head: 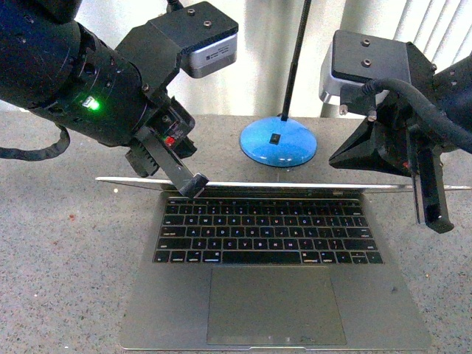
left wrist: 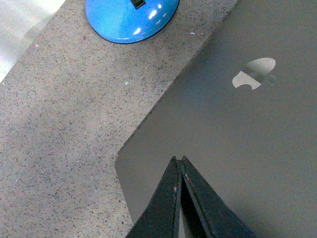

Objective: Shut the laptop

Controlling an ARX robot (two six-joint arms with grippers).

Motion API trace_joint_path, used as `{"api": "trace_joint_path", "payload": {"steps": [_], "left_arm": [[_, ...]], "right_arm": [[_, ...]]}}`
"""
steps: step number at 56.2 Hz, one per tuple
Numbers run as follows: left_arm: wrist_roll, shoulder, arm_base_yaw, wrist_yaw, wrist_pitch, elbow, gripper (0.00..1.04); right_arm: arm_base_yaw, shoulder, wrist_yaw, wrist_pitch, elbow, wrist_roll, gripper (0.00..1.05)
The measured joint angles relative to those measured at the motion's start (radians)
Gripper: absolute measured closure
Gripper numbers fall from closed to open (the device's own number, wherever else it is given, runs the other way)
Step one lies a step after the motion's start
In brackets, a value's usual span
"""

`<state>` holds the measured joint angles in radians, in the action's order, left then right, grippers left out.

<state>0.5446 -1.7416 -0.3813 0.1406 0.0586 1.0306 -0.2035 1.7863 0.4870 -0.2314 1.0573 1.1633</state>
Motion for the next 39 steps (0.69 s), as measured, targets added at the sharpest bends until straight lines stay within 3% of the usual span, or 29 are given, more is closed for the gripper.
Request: {"api": "trace_joint_path", "payload": {"steps": [39], "left_arm": [[-0.017,-0.006,0.0,0.019,-0.034,-0.056,1.01]], "right_arm": [[-0.026,0.02,-0.015,0.001,-0.029,0.011,1.02]]}}
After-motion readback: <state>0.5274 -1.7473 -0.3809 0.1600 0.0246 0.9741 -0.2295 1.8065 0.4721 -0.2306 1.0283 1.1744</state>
